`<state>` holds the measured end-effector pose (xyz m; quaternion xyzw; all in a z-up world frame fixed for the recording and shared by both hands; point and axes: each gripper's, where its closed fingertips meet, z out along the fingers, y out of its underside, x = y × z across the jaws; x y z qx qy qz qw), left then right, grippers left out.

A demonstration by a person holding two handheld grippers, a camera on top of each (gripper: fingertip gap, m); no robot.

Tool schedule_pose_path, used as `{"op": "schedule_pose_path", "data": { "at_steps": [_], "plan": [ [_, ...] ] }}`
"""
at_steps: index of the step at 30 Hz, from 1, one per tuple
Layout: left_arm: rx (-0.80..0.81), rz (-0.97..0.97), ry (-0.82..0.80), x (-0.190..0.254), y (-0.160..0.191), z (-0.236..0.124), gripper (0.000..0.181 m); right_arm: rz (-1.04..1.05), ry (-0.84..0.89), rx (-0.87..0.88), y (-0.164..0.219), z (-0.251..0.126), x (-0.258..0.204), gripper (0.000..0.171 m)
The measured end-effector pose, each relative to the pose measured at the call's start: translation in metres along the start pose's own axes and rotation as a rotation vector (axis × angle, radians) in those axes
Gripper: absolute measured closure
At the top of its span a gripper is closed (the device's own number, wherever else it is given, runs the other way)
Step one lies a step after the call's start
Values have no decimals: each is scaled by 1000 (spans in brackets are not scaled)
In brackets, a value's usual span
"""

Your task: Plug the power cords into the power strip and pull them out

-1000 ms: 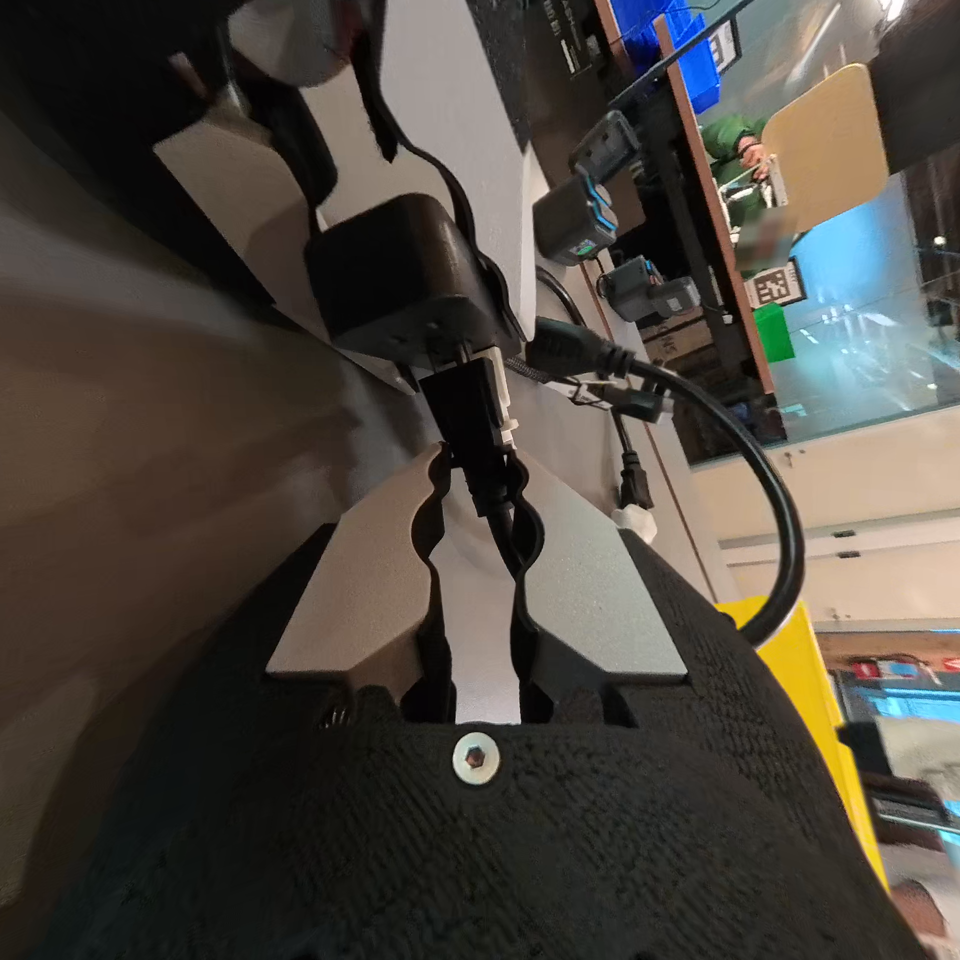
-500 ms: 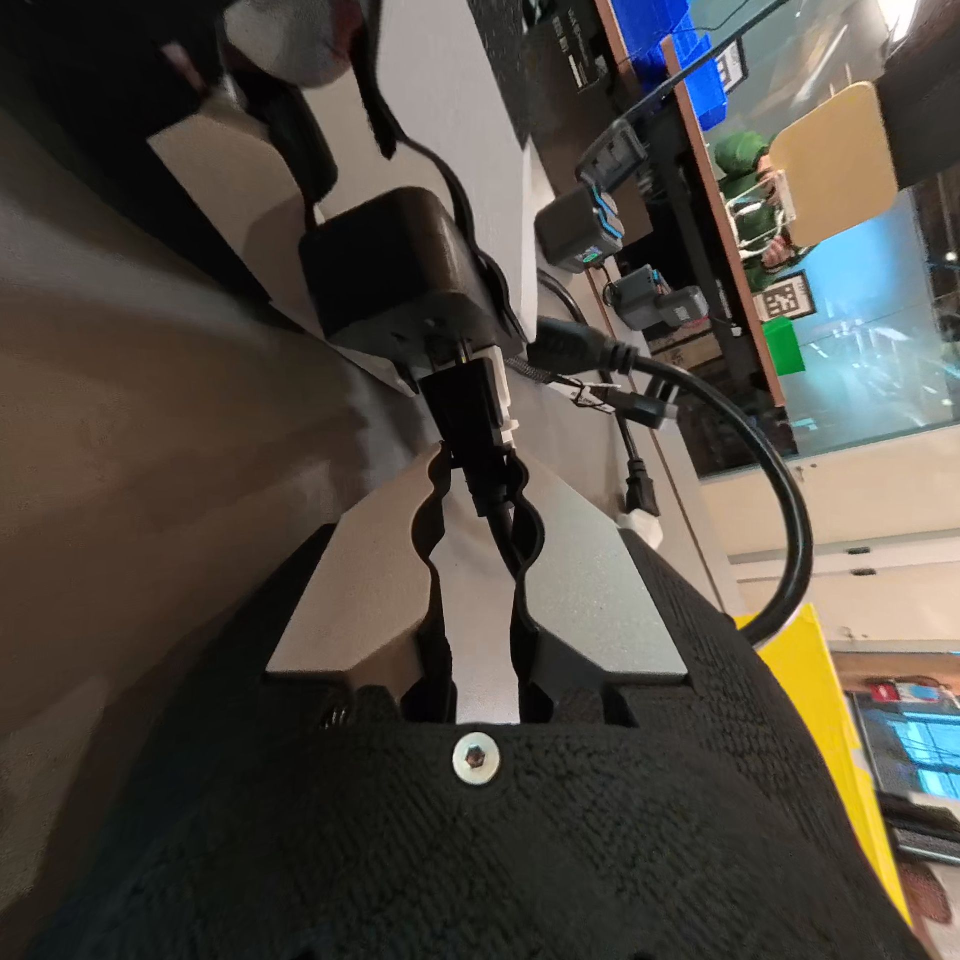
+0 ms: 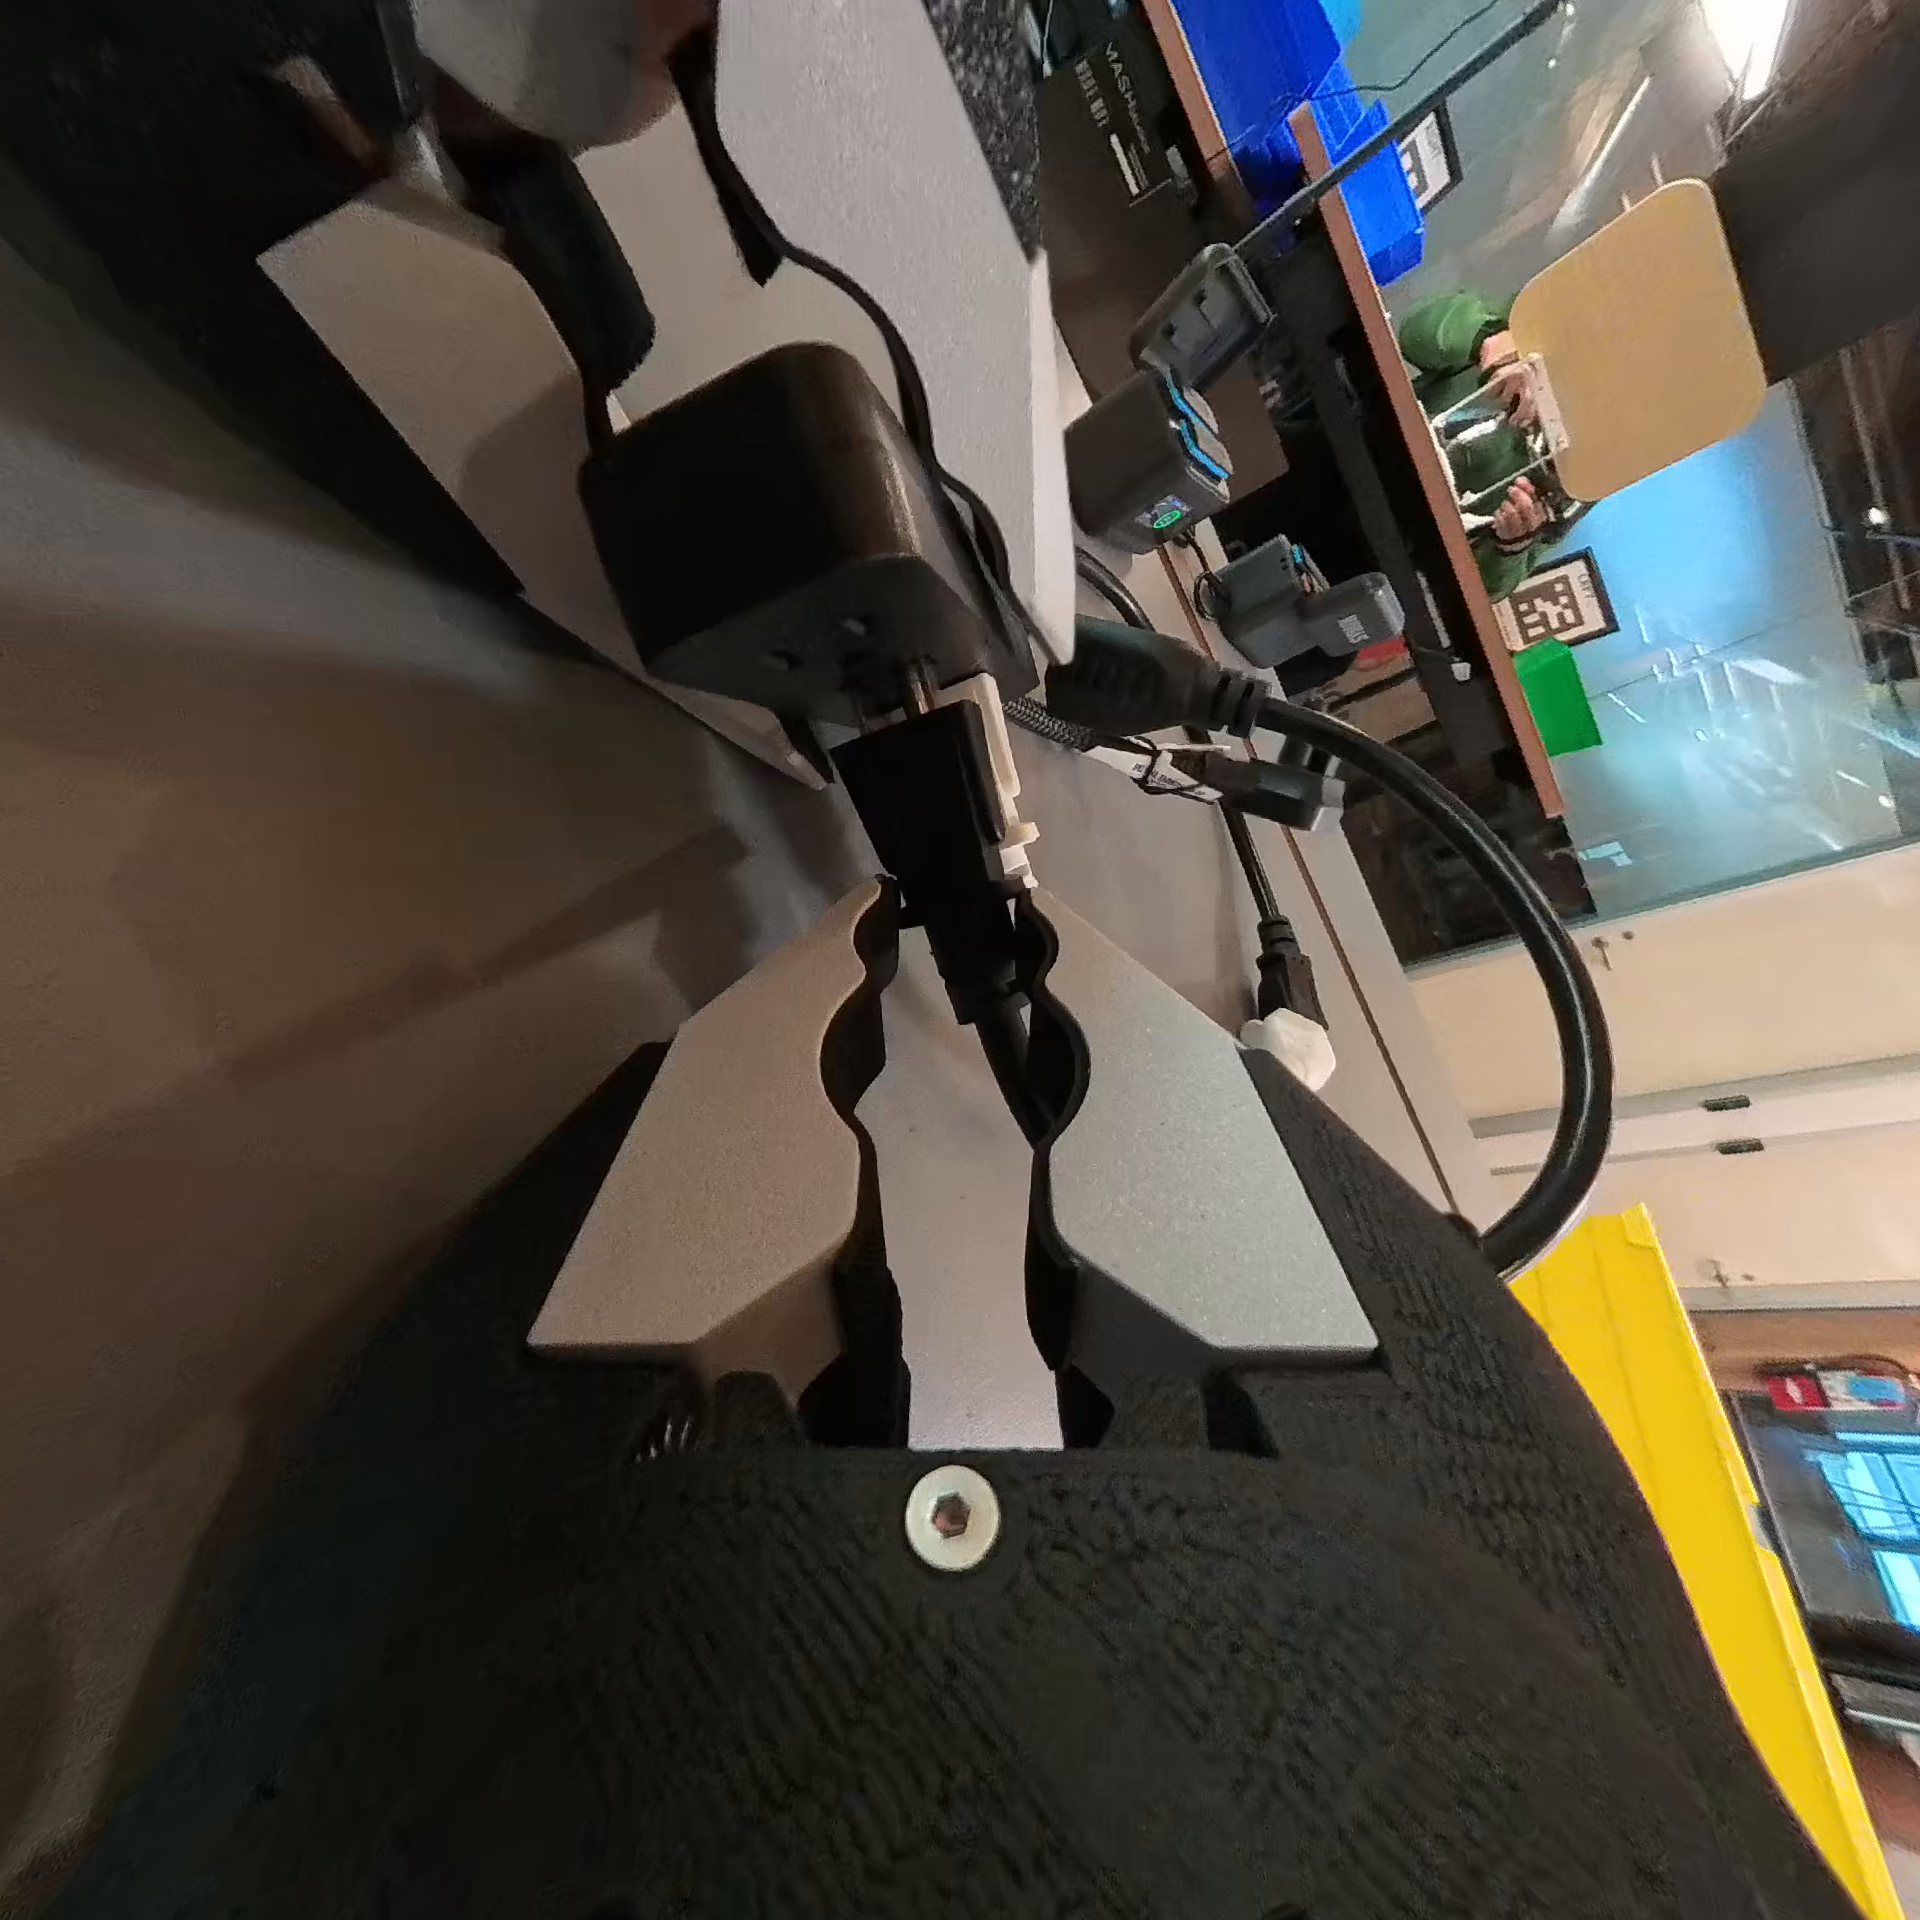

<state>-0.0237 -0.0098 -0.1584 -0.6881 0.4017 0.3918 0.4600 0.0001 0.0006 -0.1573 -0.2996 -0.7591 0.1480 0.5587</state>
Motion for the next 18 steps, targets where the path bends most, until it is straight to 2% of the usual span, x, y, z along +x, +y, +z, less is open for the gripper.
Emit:
{"op": "schedule_pose_path", "data": {
  "at_steps": [6,10,13,18],
  "plan": [
    [28,-16,-44,-8,0,-6,110,2,-15,-19,5,0,-3,151],
    [56,36,-7,1,-4,-7,127,-13,-18,-2,3,1,-4,151],
    [38,113,-60,-4,-3,-7,134,-19,-20,7,2,1,-5,151],
    [32,101,-39,-5,-1,-8,135,-5,-29,30,0,0,-5,150]
  ]
}}
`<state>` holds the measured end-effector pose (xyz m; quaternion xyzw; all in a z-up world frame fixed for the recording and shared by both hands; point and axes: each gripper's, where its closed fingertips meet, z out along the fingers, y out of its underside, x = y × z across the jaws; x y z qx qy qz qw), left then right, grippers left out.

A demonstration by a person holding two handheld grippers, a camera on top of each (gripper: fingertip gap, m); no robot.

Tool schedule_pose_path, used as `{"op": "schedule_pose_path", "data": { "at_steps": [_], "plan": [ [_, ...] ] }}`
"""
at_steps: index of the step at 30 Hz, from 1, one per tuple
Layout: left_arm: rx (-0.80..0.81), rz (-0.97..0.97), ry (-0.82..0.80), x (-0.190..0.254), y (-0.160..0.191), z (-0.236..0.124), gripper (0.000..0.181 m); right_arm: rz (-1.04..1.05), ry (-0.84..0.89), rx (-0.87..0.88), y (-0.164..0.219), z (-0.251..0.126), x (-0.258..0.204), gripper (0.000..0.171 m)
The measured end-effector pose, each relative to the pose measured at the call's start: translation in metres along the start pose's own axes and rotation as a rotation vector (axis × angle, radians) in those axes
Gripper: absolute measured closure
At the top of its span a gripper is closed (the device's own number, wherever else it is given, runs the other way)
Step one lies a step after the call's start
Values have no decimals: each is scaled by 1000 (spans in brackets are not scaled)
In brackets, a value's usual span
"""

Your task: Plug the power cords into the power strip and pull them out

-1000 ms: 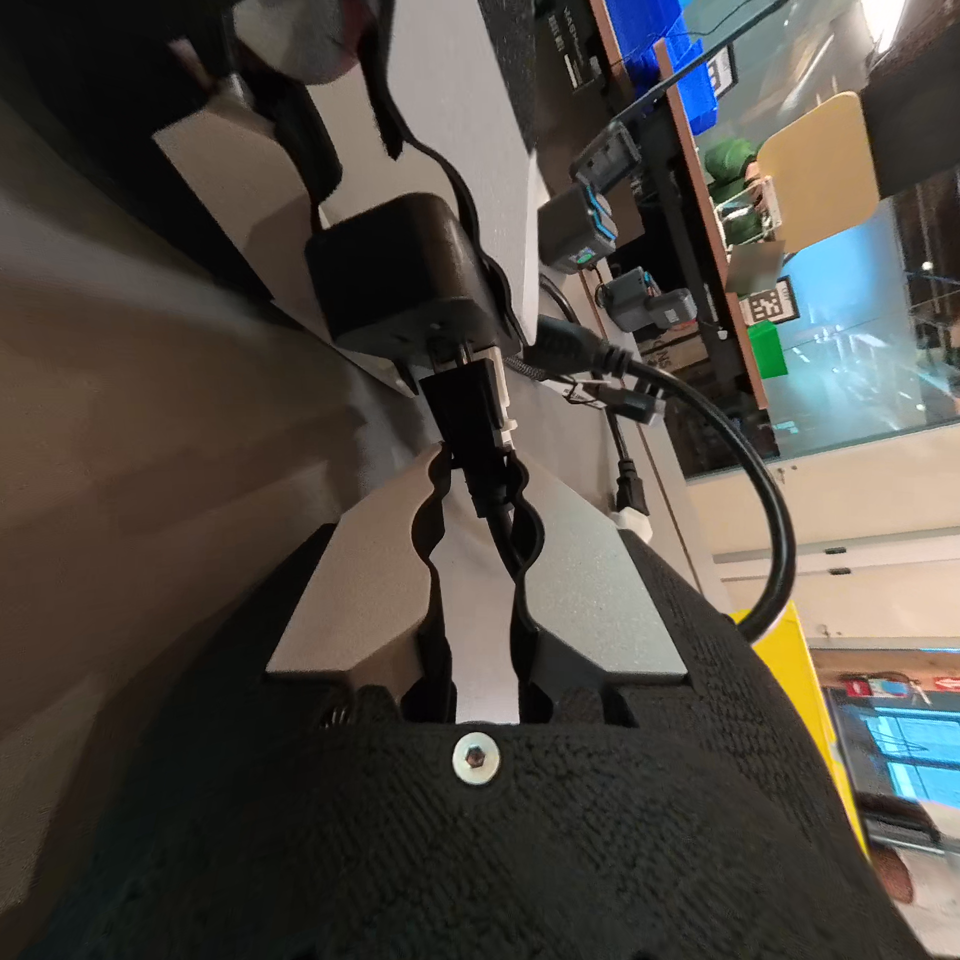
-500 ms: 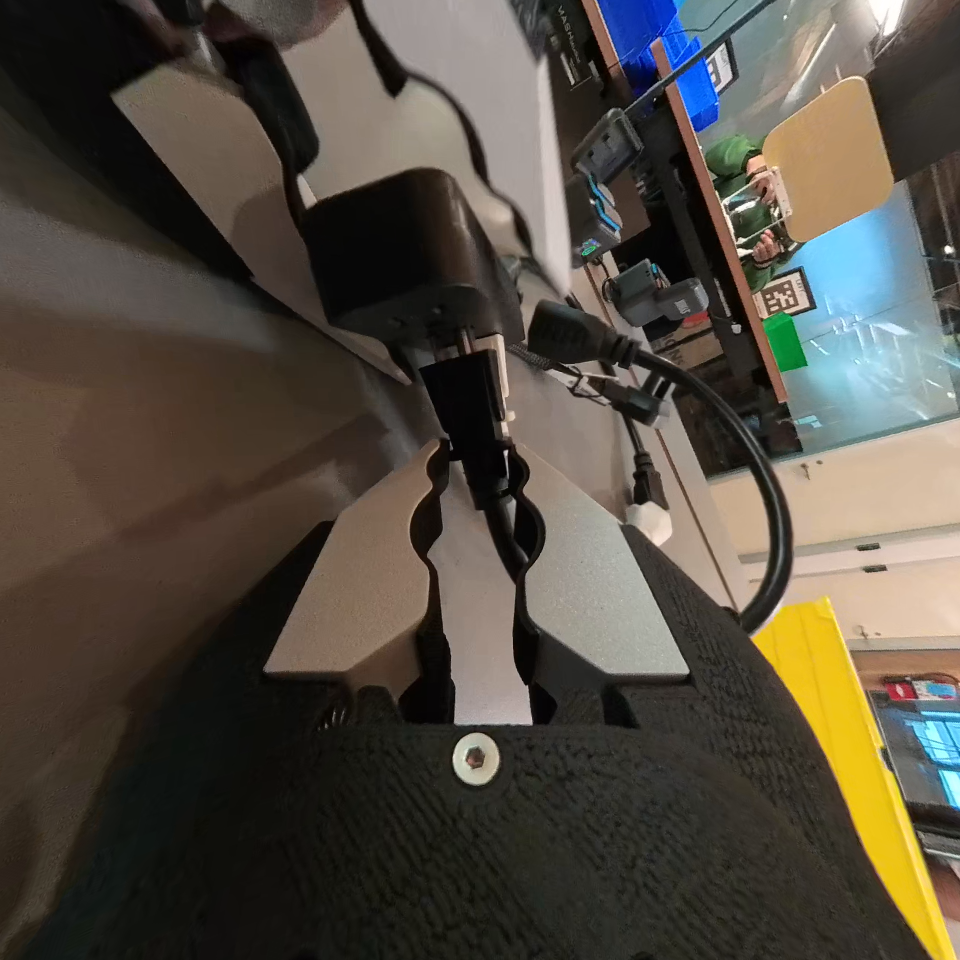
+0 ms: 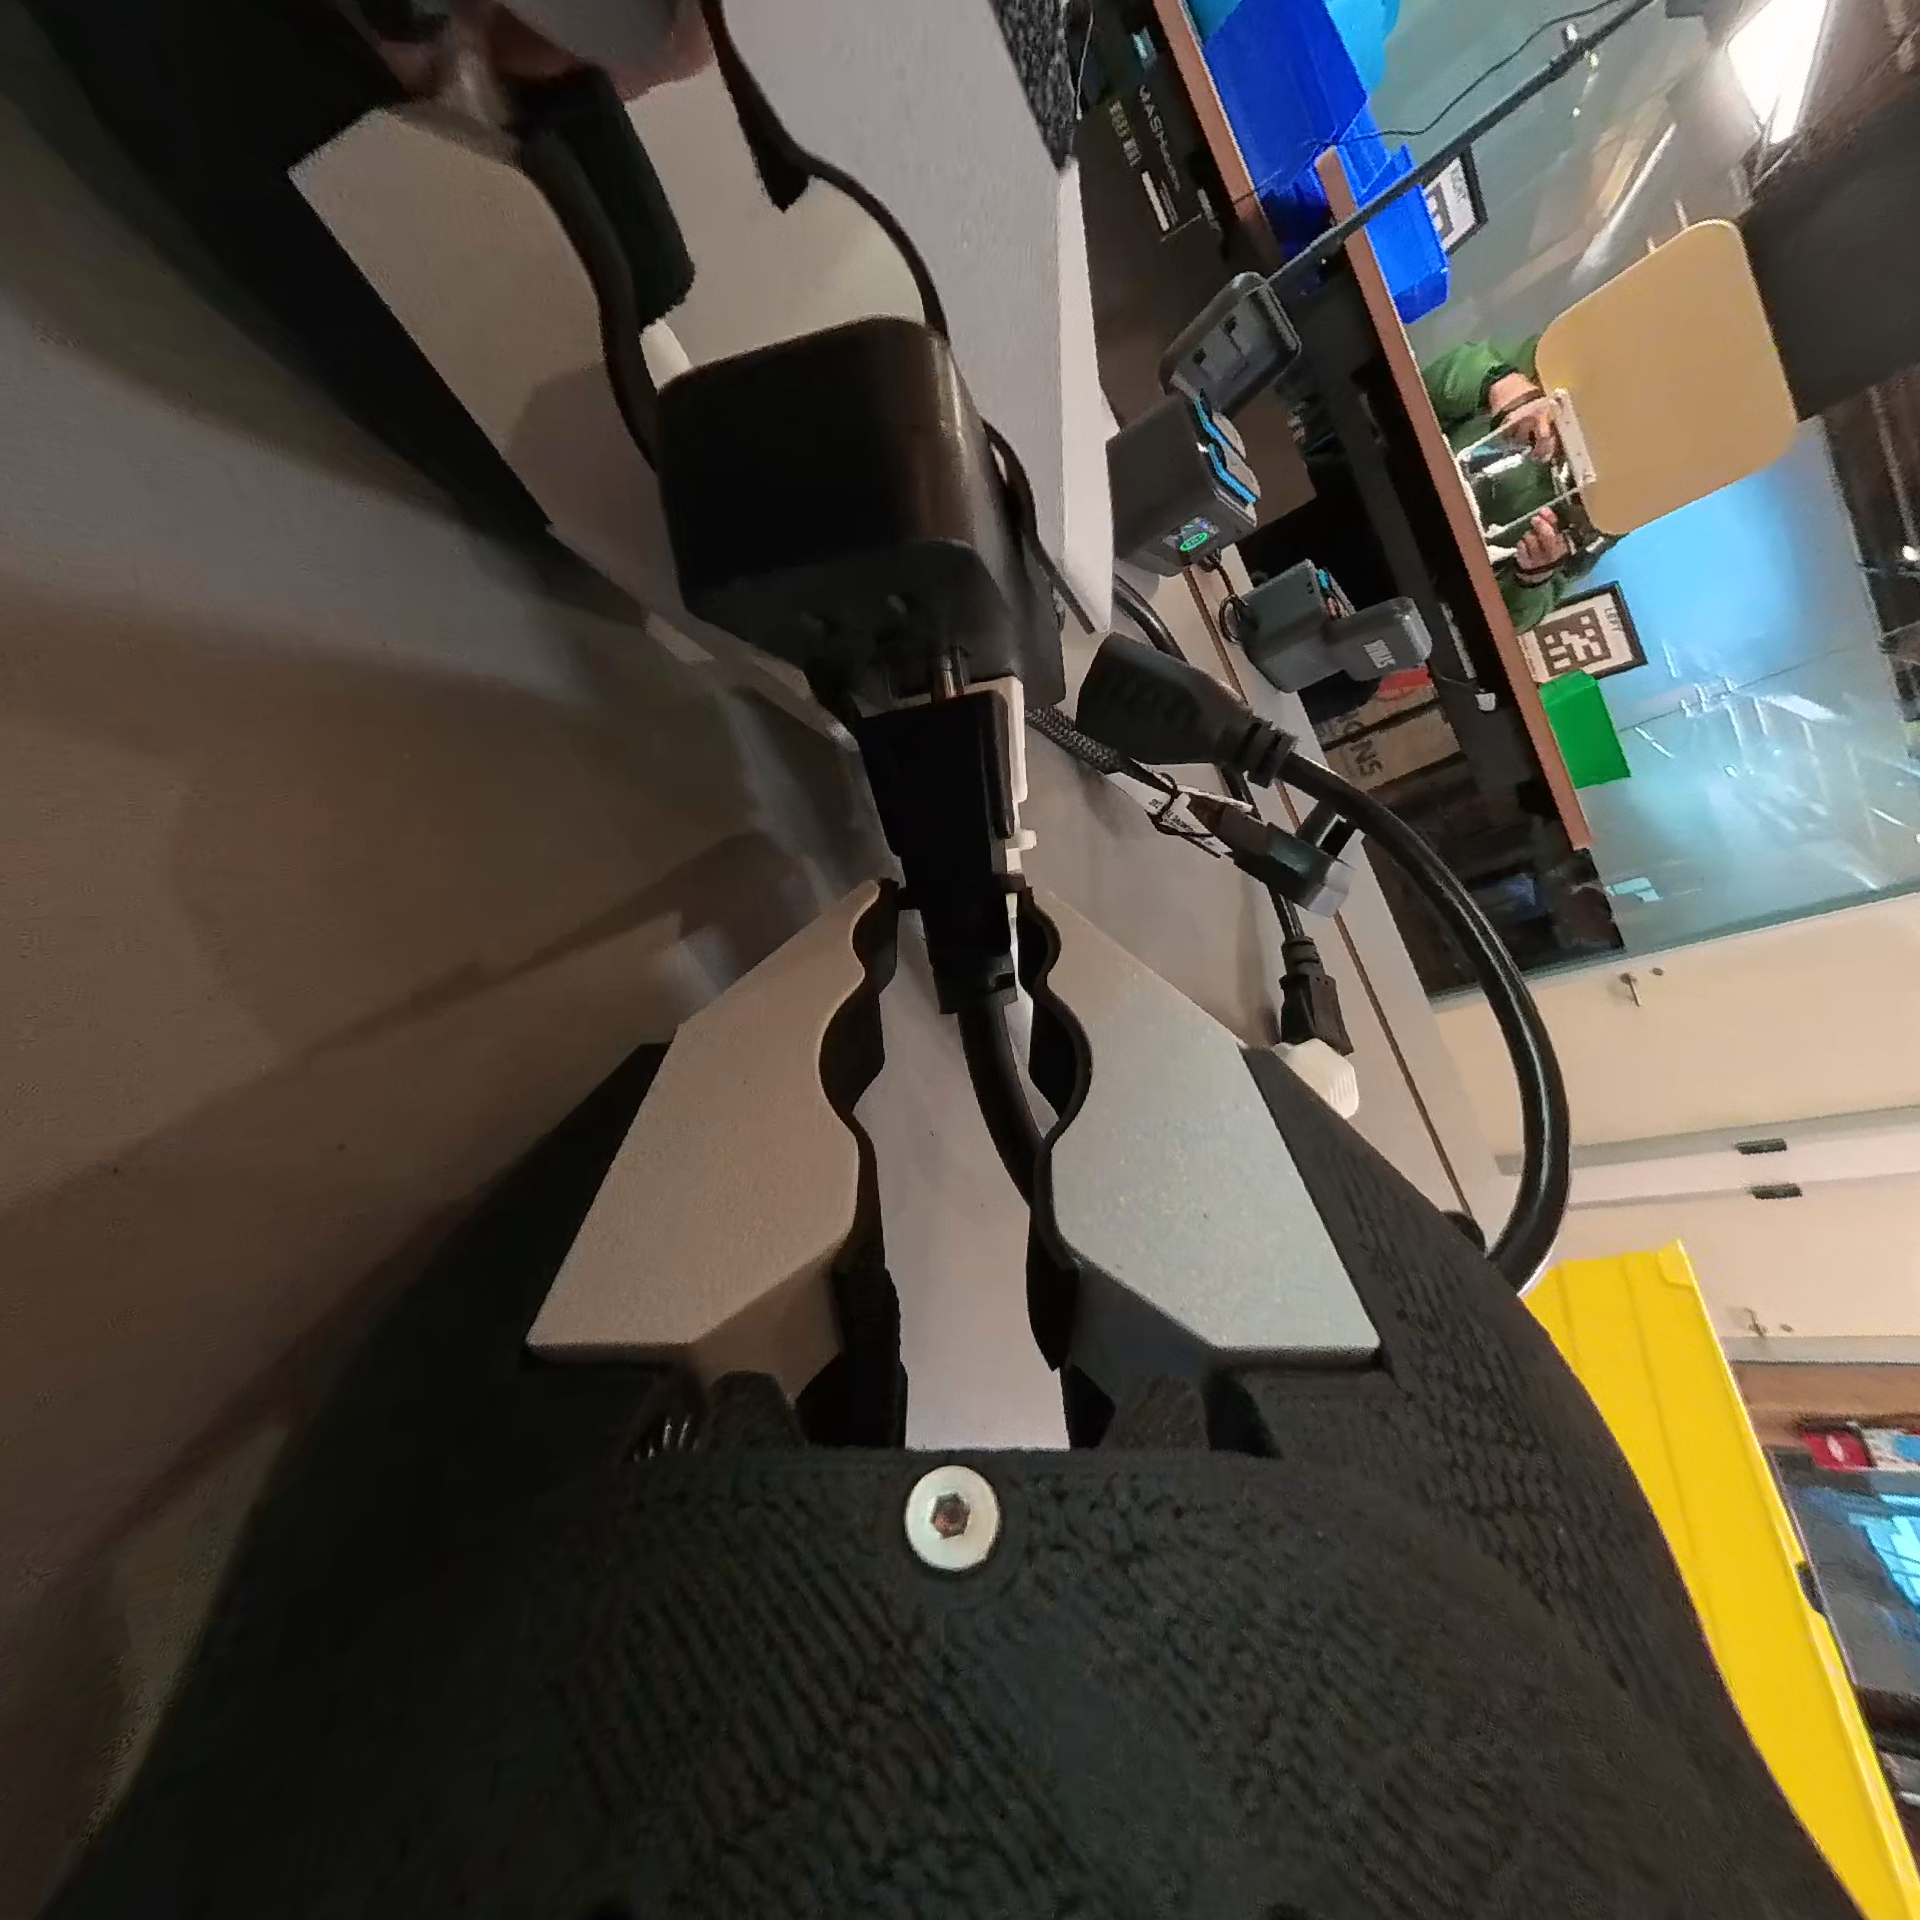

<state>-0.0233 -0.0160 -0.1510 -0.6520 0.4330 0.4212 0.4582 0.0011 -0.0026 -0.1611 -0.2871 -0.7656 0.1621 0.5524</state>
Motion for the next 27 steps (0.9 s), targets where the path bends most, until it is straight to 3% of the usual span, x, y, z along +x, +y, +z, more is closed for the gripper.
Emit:
{"op": "schedule_pose_path", "data": {
  "at_steps": [4,8,14,15,16,27],
  "plan": [
    [10,-69,17,-1,2,-1,135,-19,44,61,-6,-4,7,129],
    [26,-120,20,-2,3,-1,135,-109,69,15,6,-4,12,127],
    [72,-235,34,-7,4,-2,135,-228,62,-28,18,1,12,143],
    [79,-241,39,-6,4,-2,135,-244,66,-29,18,1,13,162],
    [83,-239,40,-6,4,-2,135,-252,68,-31,17,1,13,164],
    [62,-273,68,-1,8,0,134,-172,81,-42,9,-1,13,167]
  ]
}}
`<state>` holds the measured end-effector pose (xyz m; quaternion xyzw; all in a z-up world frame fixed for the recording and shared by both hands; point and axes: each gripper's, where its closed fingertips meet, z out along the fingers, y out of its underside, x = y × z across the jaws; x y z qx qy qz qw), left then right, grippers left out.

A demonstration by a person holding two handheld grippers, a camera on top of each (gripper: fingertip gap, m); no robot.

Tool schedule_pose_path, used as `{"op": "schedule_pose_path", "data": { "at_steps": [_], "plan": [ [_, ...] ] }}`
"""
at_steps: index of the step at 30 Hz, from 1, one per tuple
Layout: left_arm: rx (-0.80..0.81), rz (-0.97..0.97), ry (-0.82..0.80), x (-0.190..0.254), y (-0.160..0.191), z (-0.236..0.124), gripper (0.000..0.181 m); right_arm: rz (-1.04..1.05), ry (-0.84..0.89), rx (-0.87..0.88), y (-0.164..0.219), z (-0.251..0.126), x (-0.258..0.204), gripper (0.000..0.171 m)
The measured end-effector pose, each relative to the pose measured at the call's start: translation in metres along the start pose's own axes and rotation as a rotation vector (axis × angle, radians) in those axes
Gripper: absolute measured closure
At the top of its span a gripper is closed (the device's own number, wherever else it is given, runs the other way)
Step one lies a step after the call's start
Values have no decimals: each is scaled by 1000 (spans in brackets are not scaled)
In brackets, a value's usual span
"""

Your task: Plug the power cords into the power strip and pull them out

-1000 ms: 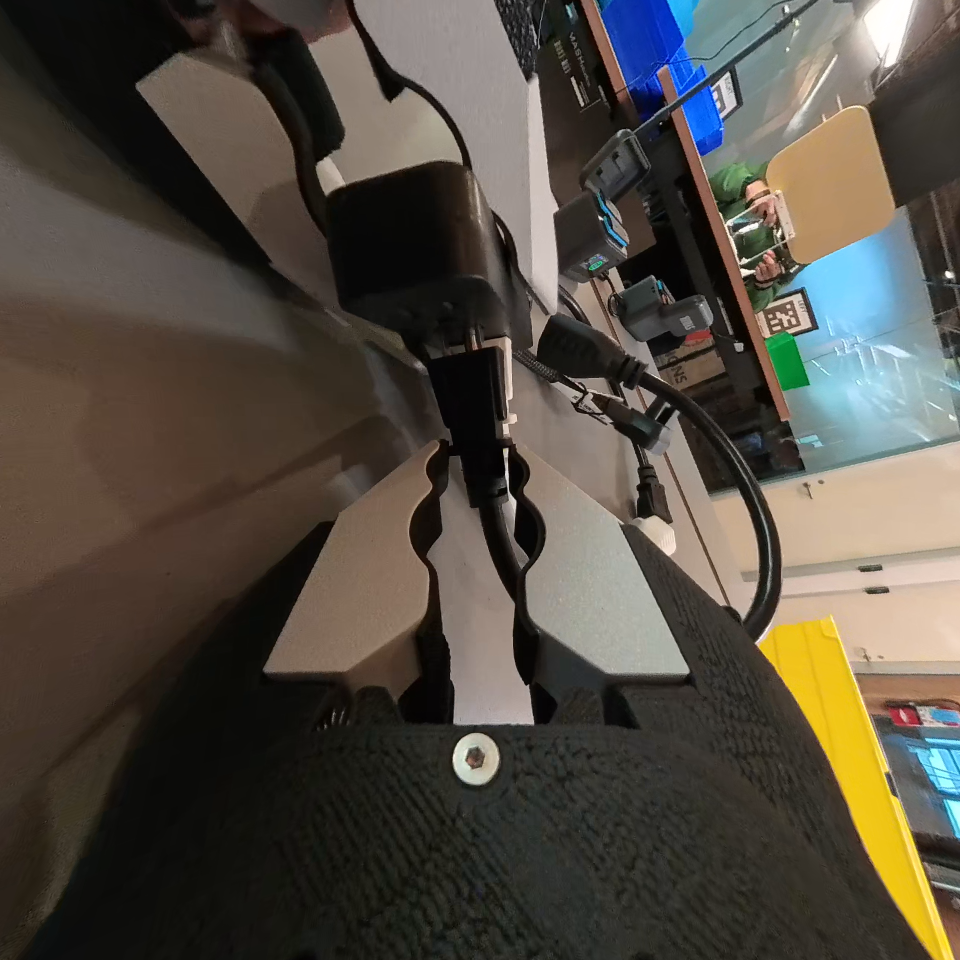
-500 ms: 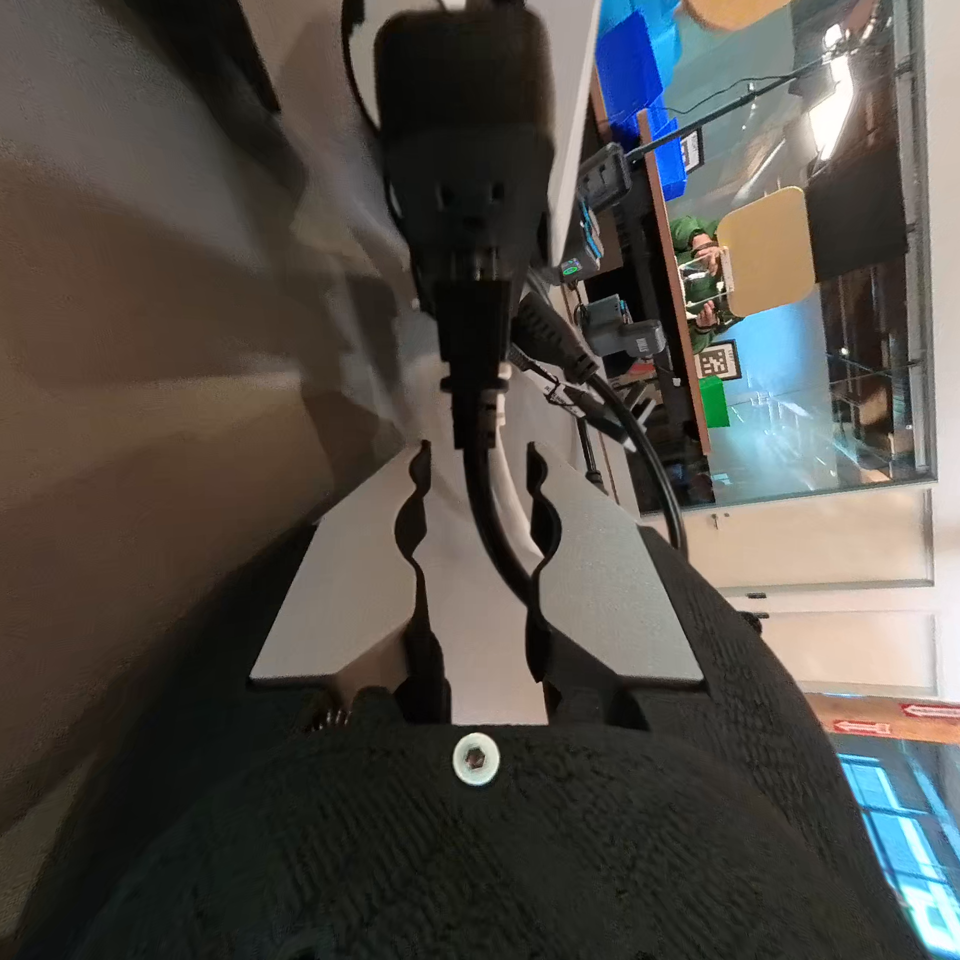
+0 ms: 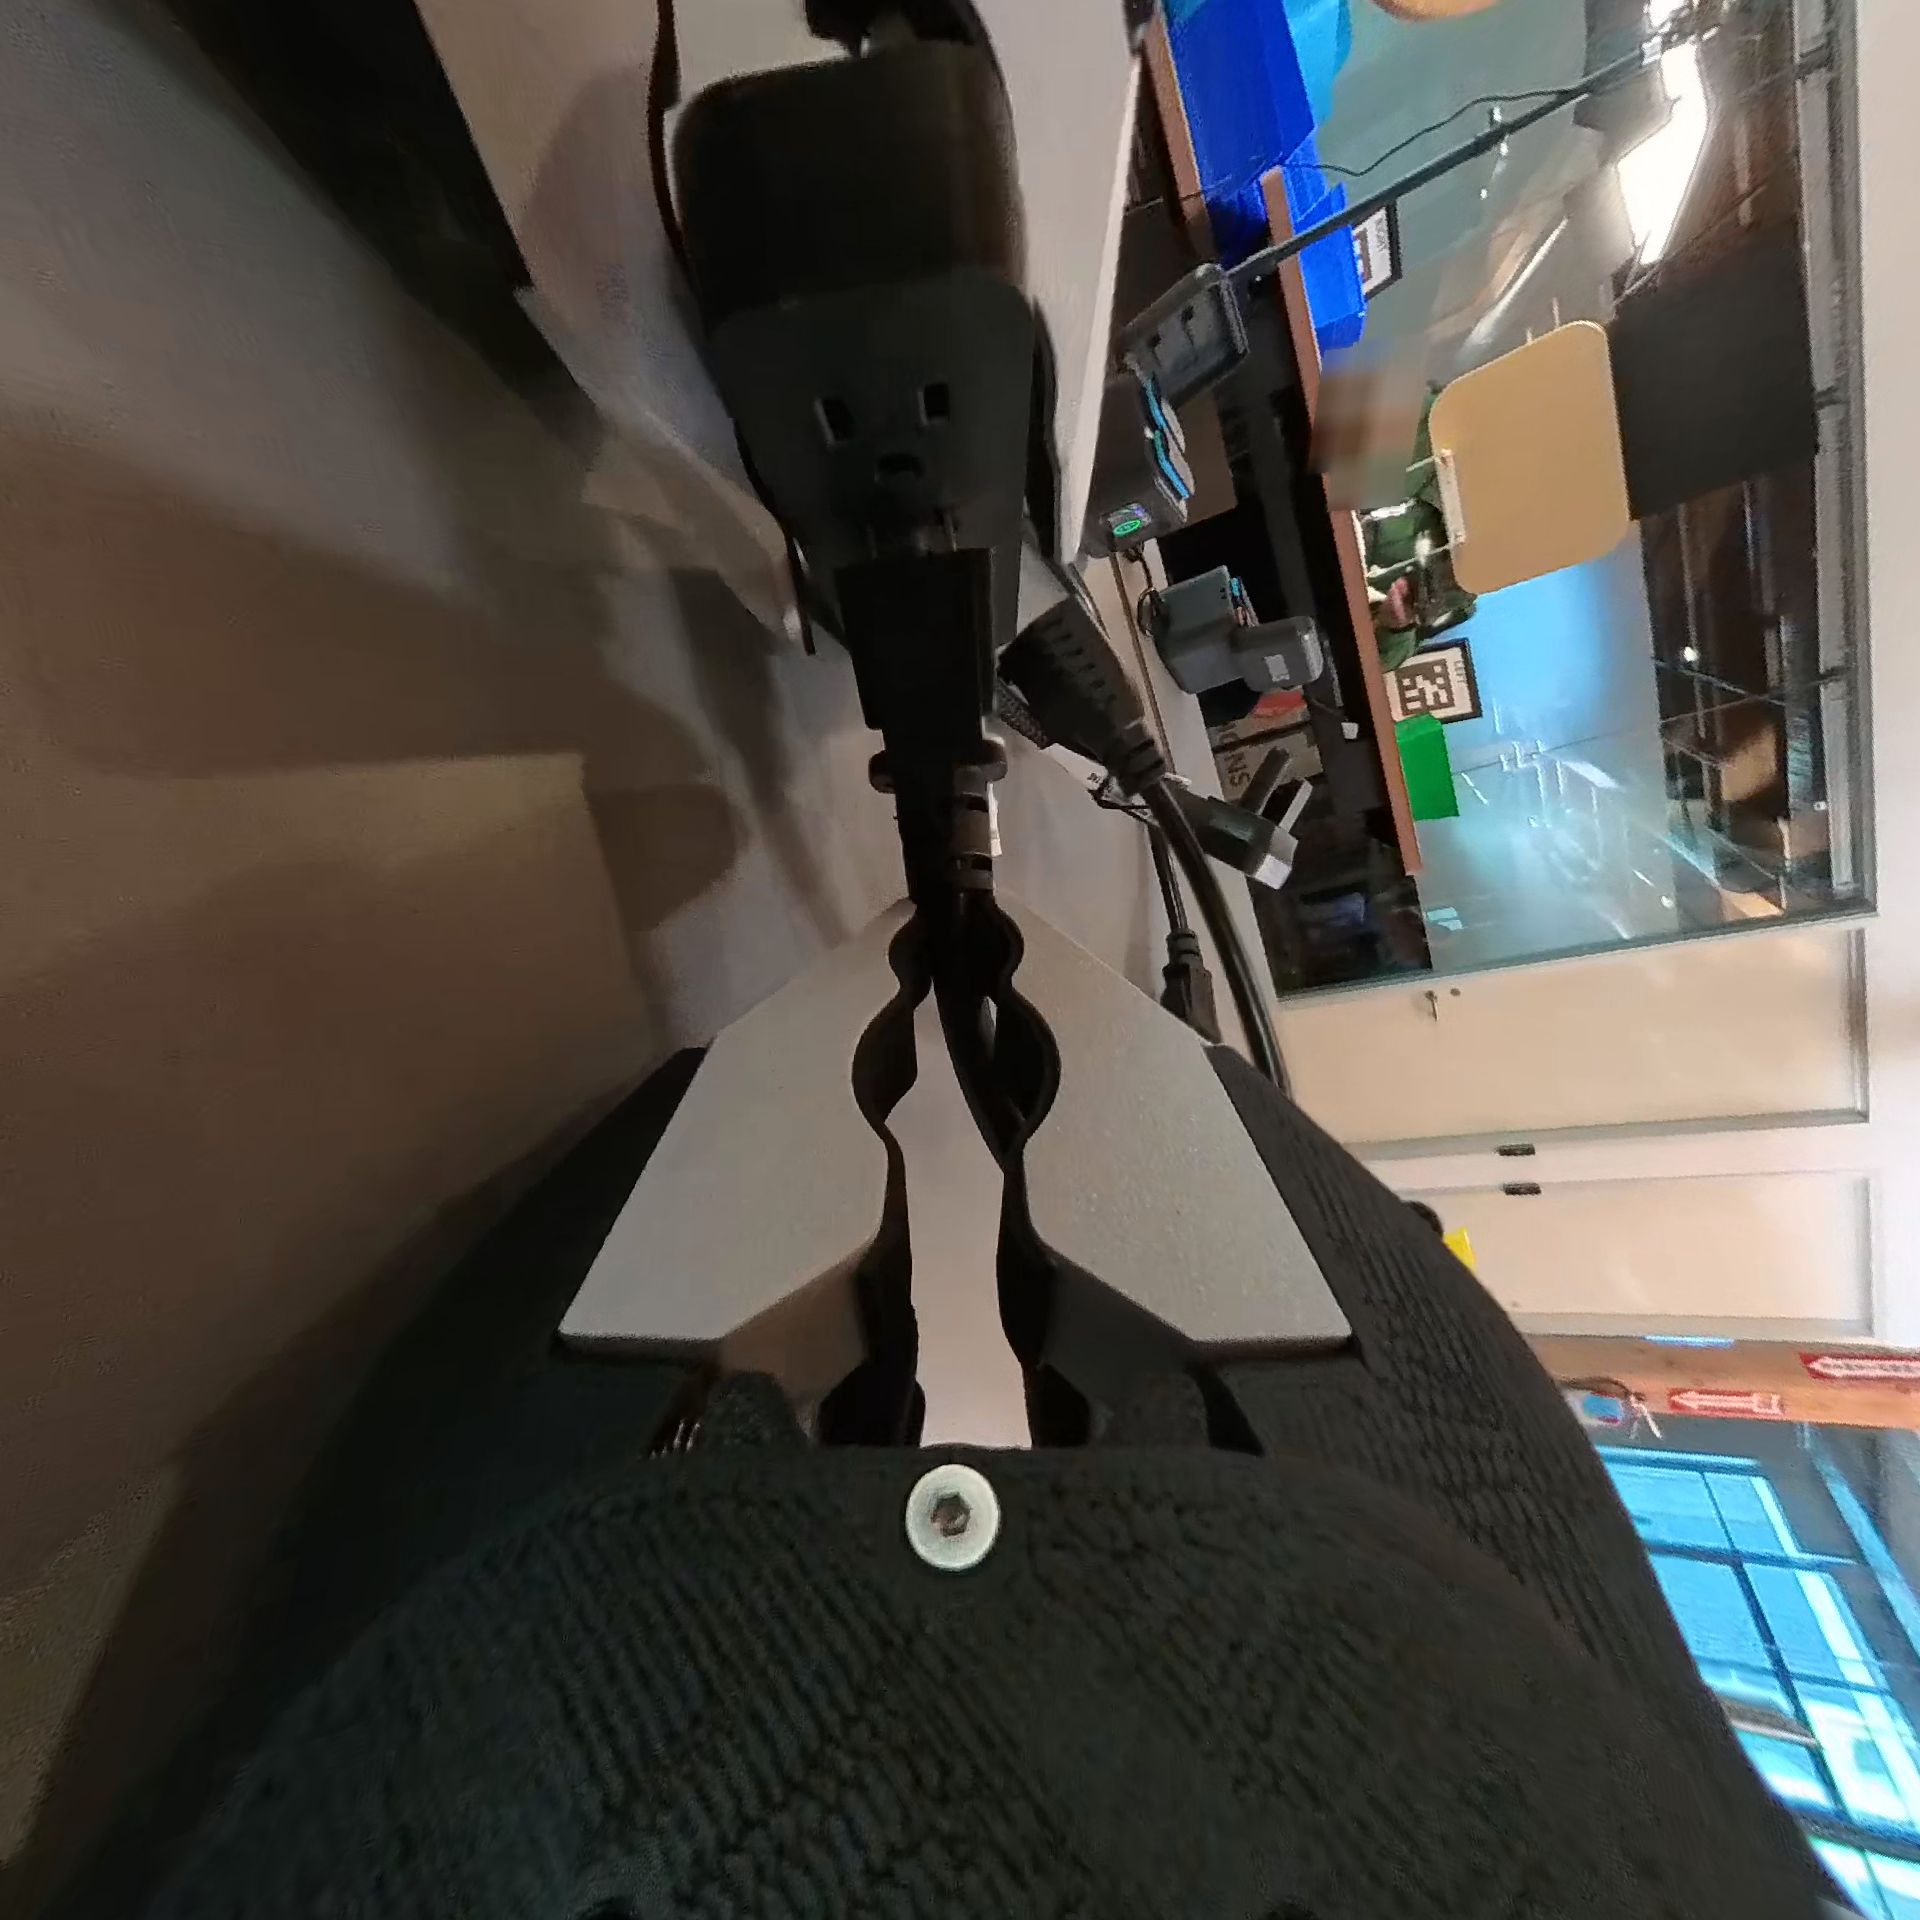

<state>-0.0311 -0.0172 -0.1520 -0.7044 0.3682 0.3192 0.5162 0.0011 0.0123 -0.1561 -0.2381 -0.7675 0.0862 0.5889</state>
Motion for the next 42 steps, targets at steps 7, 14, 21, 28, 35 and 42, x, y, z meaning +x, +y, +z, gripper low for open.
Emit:
{"op": "schedule_pose_path", "data": {
  "at_steps": [7,14,21,28,35,42],
  "plan": [
    [-38,23,-16,1,0,7,135,-49,24,-67,9,5,3,167],
    [-57,55,-22,2,-2,10,132,3,-14,-104,18,10,0,167],
    [-57,19,-27,-1,2,8,133,8,1,-50,11,7,1,166],
    [-6,-71,-20,-2,-4,2,123,10,-24,-11,7,9,-4,166],
    [12,-8,8,-1,-3,-3,131,37,-56,27,5,7,-7,165],
    [45,-73,24,-4,-3,-5,131,126,-118,194,-14,-3,-7,144]
  ]
}}
